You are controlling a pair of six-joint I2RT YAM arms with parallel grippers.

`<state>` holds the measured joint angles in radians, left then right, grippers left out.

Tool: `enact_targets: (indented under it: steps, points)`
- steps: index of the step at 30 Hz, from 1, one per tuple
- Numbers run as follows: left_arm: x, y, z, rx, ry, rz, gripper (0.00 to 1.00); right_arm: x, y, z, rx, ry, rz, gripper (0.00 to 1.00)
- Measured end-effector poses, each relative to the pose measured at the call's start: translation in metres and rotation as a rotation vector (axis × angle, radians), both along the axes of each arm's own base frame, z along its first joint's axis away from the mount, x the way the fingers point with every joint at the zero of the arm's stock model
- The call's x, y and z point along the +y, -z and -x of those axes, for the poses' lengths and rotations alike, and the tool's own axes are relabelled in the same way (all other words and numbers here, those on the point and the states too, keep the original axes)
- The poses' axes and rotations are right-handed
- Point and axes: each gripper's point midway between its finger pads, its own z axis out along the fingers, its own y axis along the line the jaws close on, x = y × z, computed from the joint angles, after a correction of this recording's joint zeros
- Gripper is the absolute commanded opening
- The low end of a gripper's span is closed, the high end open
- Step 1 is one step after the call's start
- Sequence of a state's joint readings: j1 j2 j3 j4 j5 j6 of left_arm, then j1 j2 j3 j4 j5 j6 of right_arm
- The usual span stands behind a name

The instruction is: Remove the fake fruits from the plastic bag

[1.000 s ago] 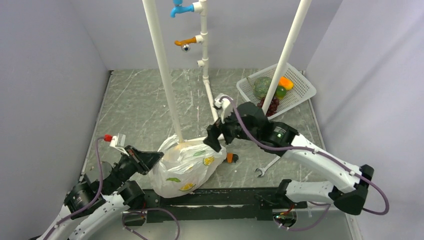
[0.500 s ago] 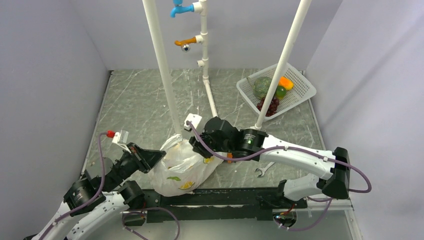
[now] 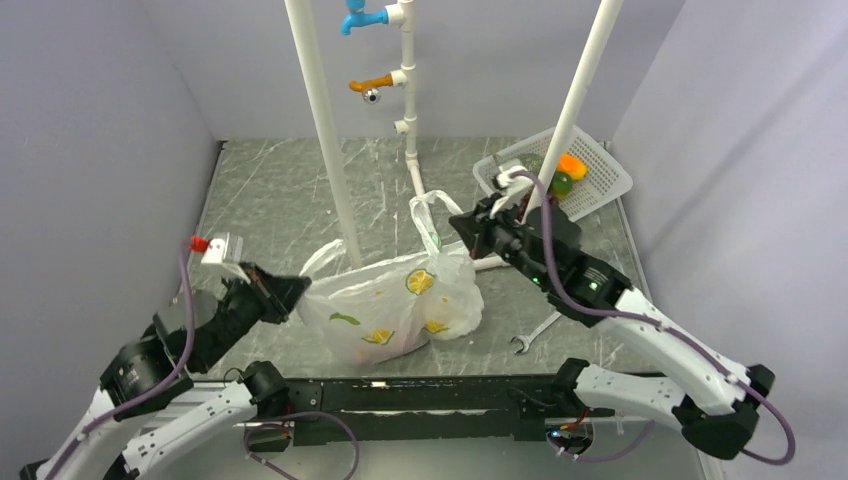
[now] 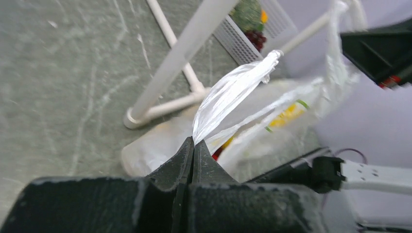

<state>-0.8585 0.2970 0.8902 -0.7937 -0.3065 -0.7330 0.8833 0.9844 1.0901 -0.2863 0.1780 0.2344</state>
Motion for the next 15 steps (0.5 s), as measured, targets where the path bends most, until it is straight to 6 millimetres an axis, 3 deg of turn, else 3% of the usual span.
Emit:
enact_targets:
  steps: [6, 9, 10, 12, 14, 15]
  points:
    - [0.006, -0.052, -0.035, -0.034, -0.117, -0.211, 0.00, -0.014, -0.041, 0.023, -0.074, -0.060, -0.172, 0.00]
    - [0.008, -0.060, -0.041, -0.052, -0.137, -0.244, 0.00, -0.010, -0.034, 0.030, -0.066, -0.105, -0.169, 0.03]
    - [0.009, -0.058, -0.041, -0.052, -0.138, -0.249, 0.00, -0.007, -0.027, 0.031, -0.055, -0.122, -0.159, 0.12]
    - [0.011, -0.048, -0.037, -0.048, -0.133, -0.249, 0.00, -0.003, -0.012, 0.034, -0.029, -0.153, -0.135, 0.39]
    - [0.015, -0.027, -0.030, -0.031, -0.120, -0.246, 0.00, 0.001, 0.002, 0.039, 0.002, -0.187, -0.105, 0.56]
    - [0.016, -0.015, -0.027, -0.019, -0.113, -0.230, 0.00, 0.003, 0.008, 0.041, 0.018, -0.203, -0.087, 0.58]
